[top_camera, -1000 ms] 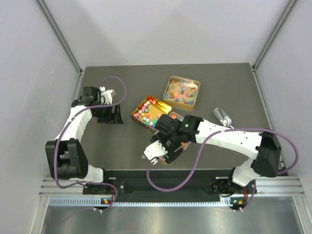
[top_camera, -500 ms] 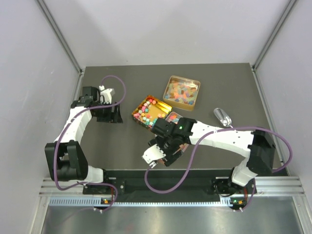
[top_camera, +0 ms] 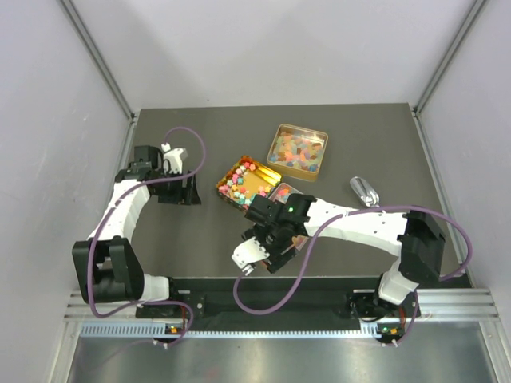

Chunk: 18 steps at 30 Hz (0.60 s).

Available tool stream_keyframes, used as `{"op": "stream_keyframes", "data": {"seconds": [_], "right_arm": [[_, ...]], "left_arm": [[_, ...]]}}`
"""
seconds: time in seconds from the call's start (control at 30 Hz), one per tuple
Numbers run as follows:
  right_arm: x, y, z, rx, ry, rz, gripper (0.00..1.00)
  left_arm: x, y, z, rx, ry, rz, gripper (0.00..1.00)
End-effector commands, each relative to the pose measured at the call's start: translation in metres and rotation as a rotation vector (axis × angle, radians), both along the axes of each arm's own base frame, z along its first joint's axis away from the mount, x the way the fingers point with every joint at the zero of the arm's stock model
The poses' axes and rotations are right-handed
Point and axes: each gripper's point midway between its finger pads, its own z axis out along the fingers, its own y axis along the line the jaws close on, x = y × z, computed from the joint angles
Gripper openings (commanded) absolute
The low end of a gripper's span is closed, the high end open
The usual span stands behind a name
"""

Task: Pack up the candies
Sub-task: Move the storage box to the center of the board.

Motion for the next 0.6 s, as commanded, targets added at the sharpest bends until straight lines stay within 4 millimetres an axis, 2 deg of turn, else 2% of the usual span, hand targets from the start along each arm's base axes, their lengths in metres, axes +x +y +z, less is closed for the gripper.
{"op": "stream_keyframes", "data": {"seconds": [0.0,0.1,0.17,0.2,0.3,0.4,0.43,0.57], "right_arm": [[0.001,0.010,0.002,0.024,-0.023,-0.006,0.72],[0.002,0.010,0.003,0.030,-0.022,-0.013,0.78],[0.003,0.011,0.005,0.038,-0.016,-0.030,0.89],[0.005,0.011,0.005,0.042,-0.019,-0.038,0.99],[0.011,0.013,0.013,0.065,-0.033,-0.067,1.00],[0.017,0.013,0.028,0.084,-0.058,-0.089,1.00],[0.020,0.016,0.040,0.109,-0.067,-0.095,1.00],[0.016,0.014,0.058,0.130,-0.056,-0.093,1.00]], "left_arm": [[0.004,-0.003,0.010,-0.025,-0.057,0.000,0.79],[0.004,-0.005,0.010,-0.035,-0.057,-0.005,0.79],[0.004,-0.006,0.011,-0.039,-0.057,-0.008,0.79],[0.004,-0.006,0.011,-0.040,-0.057,-0.007,0.79],[0.003,-0.006,0.017,-0.041,-0.075,-0.010,0.79],[0.000,-0.007,0.020,-0.042,-0.083,-0.010,0.79],[-0.001,-0.007,0.019,-0.042,-0.080,-0.010,0.79],[-0.002,-0.007,0.019,-0.044,-0.080,-0.010,0.79]]}}
